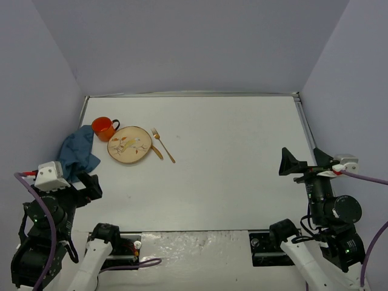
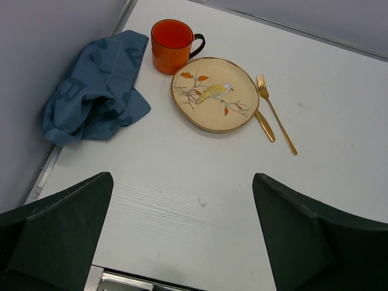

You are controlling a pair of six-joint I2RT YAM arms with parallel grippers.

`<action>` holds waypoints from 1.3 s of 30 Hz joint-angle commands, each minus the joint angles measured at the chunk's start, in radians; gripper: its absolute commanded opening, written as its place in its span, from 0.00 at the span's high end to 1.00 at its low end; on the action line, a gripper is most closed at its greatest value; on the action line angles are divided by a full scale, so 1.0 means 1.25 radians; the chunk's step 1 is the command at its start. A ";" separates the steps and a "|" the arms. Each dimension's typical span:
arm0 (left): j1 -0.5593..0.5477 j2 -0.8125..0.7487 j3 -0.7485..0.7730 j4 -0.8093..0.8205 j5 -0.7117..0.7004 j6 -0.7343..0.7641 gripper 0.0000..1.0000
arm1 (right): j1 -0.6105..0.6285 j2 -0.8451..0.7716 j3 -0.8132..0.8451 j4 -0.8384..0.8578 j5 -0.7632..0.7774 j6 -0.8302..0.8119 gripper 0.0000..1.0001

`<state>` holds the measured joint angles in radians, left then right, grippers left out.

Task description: Set the dinner table for one person

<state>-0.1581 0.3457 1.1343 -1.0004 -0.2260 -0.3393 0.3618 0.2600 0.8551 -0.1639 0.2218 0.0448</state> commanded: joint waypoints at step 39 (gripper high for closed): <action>0.443 0.931 -0.113 0.626 -0.243 -0.411 0.03 | 0.021 0.136 -0.059 0.071 -0.243 0.133 0.00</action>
<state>0.3569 1.4543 0.9684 -0.3049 -0.4948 -0.8048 0.3807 0.4237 0.7723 -0.1607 -0.0461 0.2320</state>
